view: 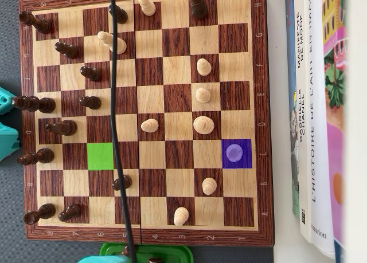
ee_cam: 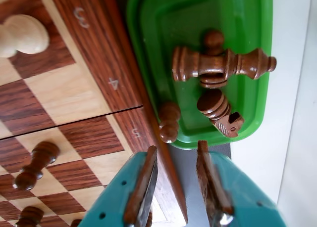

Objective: Play chess

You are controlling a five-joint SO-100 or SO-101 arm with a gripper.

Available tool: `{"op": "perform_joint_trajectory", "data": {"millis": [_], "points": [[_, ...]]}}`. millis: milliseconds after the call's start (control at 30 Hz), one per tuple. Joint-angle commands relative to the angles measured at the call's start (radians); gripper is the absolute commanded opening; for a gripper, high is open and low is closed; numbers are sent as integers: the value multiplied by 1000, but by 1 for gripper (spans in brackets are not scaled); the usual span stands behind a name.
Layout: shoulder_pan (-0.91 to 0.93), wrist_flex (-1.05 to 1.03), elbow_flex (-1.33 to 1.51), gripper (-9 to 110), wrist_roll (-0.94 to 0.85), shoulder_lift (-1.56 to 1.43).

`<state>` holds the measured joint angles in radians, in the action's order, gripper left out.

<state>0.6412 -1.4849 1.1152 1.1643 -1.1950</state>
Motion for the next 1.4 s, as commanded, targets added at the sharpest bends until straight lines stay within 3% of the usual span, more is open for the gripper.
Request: {"op": "perform_joint_trajectory", "data": {"millis": [0,767,1367], "points": [[-63,-2,-49,13,2,-124],[-502,64,-54,13,155,-245],[-532,106,-278,13,183,38]]}}
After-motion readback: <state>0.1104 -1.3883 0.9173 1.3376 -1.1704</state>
